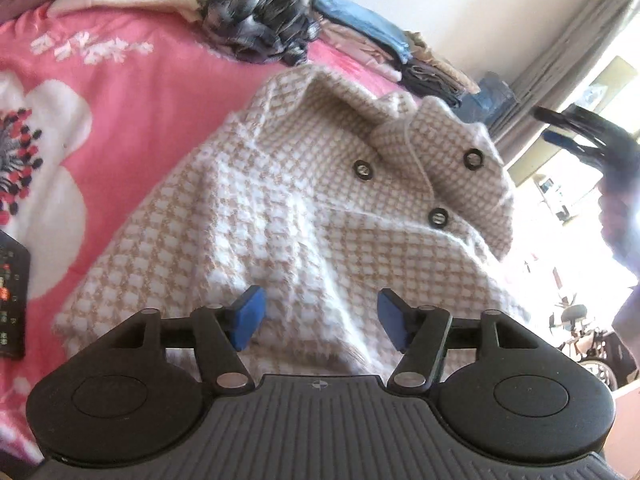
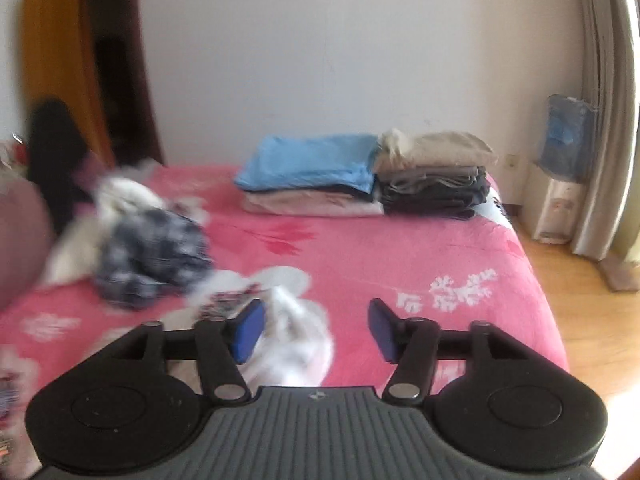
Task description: Fold clothes
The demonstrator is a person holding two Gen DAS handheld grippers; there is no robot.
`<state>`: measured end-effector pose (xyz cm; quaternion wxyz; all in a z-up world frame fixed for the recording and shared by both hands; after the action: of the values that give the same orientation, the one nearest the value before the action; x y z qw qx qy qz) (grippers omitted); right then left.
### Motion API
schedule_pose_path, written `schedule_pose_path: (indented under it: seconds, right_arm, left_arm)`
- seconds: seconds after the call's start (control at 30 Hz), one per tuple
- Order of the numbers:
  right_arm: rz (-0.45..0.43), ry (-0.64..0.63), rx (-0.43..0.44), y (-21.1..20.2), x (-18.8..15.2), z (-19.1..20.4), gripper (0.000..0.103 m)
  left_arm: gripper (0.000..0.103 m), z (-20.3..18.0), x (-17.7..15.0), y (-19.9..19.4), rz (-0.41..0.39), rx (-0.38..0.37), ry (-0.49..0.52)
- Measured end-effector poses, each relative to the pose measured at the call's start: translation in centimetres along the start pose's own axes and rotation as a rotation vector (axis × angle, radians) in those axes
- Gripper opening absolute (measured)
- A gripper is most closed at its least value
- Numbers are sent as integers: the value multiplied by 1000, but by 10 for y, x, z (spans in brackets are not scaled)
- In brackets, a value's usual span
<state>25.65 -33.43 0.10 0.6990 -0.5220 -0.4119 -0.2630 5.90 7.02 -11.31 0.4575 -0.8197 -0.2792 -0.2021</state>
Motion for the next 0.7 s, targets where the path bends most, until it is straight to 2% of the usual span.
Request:
schedule_pose_path:
  seconds: [0.1,0.23,0.37,0.5,0.57,0.7]
  right_arm:
    - [32,-32,82,-60,-21,14,67]
    - [167,-96,214,-112,-74,52,67]
    - [341,-176,353,-137,-137,102,69]
    - [489,-255,434,-144,-188,147,69]
    - [542,-287,447,-146,-205,165,69]
    - [584,-360,402,-134,-224,185,69]
  left_arm:
    - [68,-14,-8,-16,6,-15,50]
    - [74,-39,-29,-40,41,-30,156]
    - [85,-57,-53,-54,69,-46,248]
    - [85,-66,-71,-54,126,3,330]
    - [84,-67,-78,-47,163,52,363]
    - [75,-62,-84,-40,209,124,361]
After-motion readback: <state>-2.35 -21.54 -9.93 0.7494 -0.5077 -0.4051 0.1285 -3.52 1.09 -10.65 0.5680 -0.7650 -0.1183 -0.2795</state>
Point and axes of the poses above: each gripper's, at about its wrist camera, not at the fingertips, and y roughly the way its jaws point, z to its left, x to its top, the point moved 1 cm from there along y, roughly the way its jaws point, and after that the axes turned 3 degrees about -z, right-handed, at the moved point
